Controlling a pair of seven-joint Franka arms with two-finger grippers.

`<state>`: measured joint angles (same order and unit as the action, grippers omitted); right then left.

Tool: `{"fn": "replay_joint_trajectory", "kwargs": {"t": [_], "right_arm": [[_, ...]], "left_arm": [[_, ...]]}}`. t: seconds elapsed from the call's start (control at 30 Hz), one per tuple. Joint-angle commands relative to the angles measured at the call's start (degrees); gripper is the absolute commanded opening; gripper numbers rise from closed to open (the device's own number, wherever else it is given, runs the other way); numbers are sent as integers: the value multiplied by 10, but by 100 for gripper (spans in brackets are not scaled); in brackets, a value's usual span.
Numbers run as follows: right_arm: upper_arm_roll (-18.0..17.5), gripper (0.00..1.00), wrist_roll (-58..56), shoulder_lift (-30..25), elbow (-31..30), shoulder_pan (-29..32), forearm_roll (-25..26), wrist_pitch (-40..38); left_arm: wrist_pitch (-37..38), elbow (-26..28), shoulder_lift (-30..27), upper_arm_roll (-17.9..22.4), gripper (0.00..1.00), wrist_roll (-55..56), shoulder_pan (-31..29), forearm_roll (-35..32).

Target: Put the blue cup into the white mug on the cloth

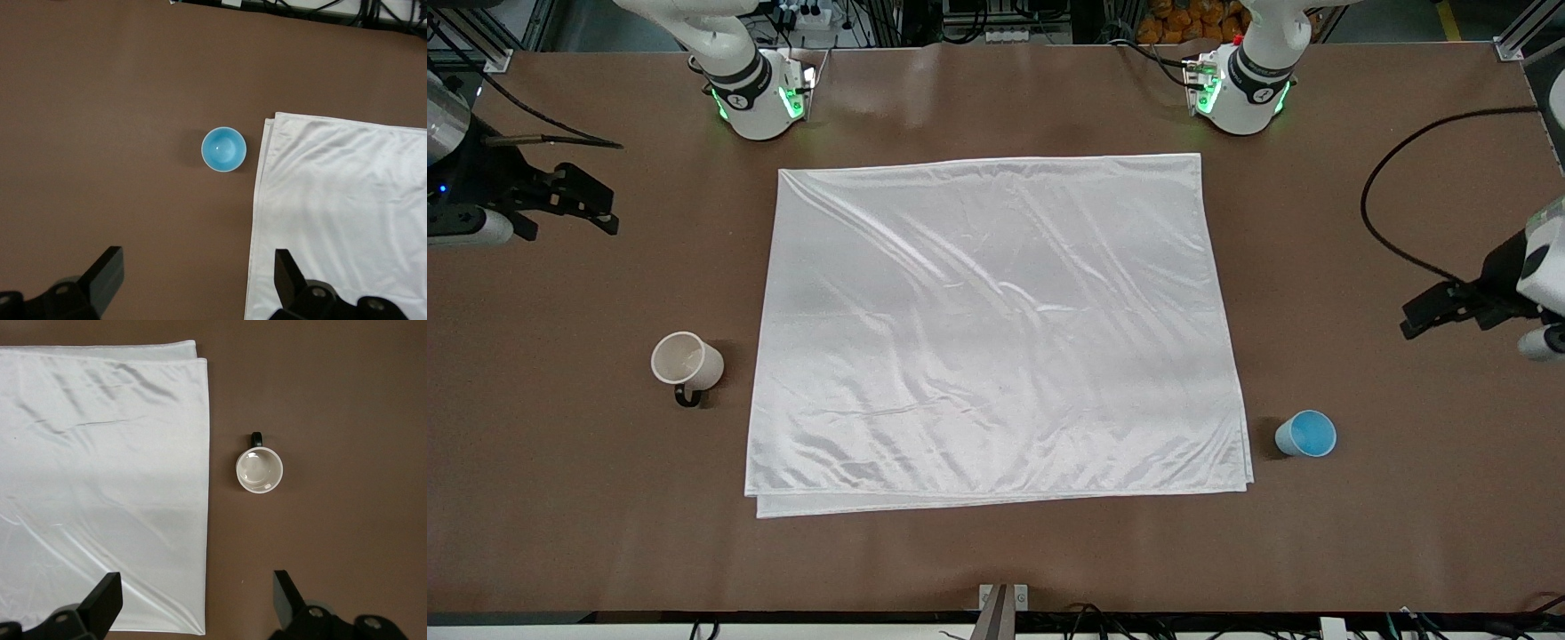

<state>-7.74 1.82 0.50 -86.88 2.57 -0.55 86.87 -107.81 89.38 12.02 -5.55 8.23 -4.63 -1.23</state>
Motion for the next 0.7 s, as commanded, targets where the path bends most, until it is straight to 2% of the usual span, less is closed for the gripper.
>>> {"fn": "replay_joint_trajectory", "kwargs": {"t": [0.0, 0.27, 0.43, 0.67], "right_arm": [[0, 100, -5, 17, -7, 1, 7, -2], [2, 100, -5, 51, -11, 16, 7, -1], [2, 100, -5, 73, -8, 27, 4, 8], [2, 100, -13, 114, -8, 46, 0, 30]], "left_arm": [[-39, -9, 62, -2, 100, -9, -7, -25], [-107, -9, 155, -2, 100, -6, -4, -41], [-175, -8, 213, -2, 100, -9, -26, -43], [-200, -12, 252, -2, 100, -4, -20, -58]]}}
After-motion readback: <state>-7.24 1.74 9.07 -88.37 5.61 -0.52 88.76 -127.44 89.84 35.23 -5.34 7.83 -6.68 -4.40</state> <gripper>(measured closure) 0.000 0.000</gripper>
